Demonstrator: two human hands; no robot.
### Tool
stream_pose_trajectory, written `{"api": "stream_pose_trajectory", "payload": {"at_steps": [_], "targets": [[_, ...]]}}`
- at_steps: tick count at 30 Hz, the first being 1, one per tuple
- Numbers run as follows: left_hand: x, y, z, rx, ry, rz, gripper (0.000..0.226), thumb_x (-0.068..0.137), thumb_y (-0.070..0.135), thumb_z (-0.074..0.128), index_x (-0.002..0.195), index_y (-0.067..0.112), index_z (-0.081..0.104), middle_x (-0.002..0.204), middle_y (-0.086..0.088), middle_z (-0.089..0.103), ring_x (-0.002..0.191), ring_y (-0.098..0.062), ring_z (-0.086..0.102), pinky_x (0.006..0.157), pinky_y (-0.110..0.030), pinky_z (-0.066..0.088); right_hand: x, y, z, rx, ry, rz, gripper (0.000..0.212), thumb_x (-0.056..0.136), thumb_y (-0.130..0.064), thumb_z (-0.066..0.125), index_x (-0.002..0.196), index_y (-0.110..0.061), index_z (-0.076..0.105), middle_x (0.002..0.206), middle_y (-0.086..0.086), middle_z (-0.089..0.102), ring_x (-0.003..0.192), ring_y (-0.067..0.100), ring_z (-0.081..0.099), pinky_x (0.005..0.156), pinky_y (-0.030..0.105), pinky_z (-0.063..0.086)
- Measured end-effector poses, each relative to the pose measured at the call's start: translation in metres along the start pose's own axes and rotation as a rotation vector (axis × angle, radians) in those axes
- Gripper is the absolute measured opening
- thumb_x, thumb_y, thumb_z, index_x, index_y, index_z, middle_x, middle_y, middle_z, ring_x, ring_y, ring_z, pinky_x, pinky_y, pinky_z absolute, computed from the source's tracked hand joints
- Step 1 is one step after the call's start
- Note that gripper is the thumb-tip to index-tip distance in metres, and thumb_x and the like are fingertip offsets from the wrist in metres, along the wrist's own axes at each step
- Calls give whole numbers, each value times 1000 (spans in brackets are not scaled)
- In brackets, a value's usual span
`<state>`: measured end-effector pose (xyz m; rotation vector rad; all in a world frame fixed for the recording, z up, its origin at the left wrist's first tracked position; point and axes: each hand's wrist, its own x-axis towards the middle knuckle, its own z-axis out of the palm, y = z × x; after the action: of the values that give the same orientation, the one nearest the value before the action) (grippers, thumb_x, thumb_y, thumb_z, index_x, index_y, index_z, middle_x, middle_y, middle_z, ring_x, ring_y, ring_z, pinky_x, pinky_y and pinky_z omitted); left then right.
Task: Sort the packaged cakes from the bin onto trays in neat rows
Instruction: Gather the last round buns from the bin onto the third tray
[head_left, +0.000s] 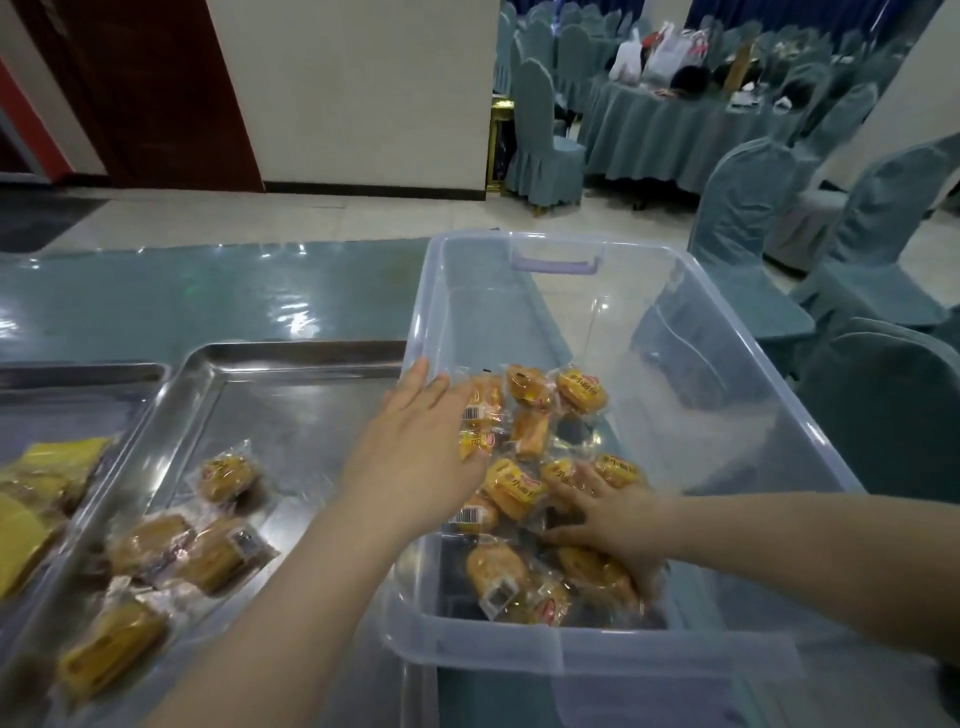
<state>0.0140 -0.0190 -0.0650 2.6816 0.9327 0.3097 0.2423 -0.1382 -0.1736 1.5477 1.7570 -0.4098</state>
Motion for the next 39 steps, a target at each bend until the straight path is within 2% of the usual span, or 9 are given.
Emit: {"api": "stream_pose_trajectory", "payload": {"at_steps": [4,9,14,20,26,32,35,37,39], "targets": [[1,0,1,-9,6,-18,66,89,49,47,146,28,20,155,7,20,143,-10,-8,114,-36,8,9,17,-5,-49,80,-4,101,68,-35,82,143,-45,15,156,6,-20,141,47,0,102,58,39],[2,0,2,-2,9,-22,66,88,50,49,145,29,24,154,8,24,143,-10,-6,113,-37,10,10,24,-17,22,185,46,77,73,-30,76,137,-36,33,145,5,23,119,34,39,92,45,48],[0,1,1,2,-1,-7,66,87,52,49,145,31,24,153,9,26,143,-9,-7,110,-33,8,-4,30,-45,137,215,106,73,76,-24,69,140,-33,34,142,2,35,118,30,43,89,40,49],[10,12,-10,263,-101,-21,72,87,56,44,145,26,15,153,-10,26,143,-30,9,113,-51,0,-49,52,-86,63,253,127,57,80,-27,63,133,-35,42,136,1,37,116,32,45,96,43,43],[70,52,8,319,-225,50,75,76,51,61,138,21,30,136,-16,39,127,-41,31,103,-47,28,-67,62,-93,-8,339,203,89,81,-22,67,148,-41,12,143,4,31,122,33,40,92,45,48],[121,59,70,-10,-469,-76,60,69,50,71,116,21,48,116,-3,57,107,-28,54,94,-40,45,-47,57,-82,2,327,213,74,82,-22,69,145,-31,31,143,7,32,123,37,39,91,43,43],[116,39,103,-10,-498,-233,90,67,49,75,138,22,29,141,-9,39,128,-33,38,104,-45,36,-45,60,-80,-14,345,218,69,83,-19,67,143,-28,34,145,10,30,124,39,38,89,43,44],[111,22,118,72,-546,-340,116,66,58,74,149,29,-3,157,-13,-2,142,-39,0,113,-54,17,-41,59,-80,-37,355,226,61,85,-17,65,140,-25,40,146,12,29,124,39,39,87,42,45],[107,12,126,154,-629,-376,124,64,71,66,146,31,-18,152,-14,-28,137,-39,-24,113,-58,2,-37,58,-79,-51,334,231,59,87,-16,63,141,-24,40,148,13,28,125,41,37,88,43,45]]}}
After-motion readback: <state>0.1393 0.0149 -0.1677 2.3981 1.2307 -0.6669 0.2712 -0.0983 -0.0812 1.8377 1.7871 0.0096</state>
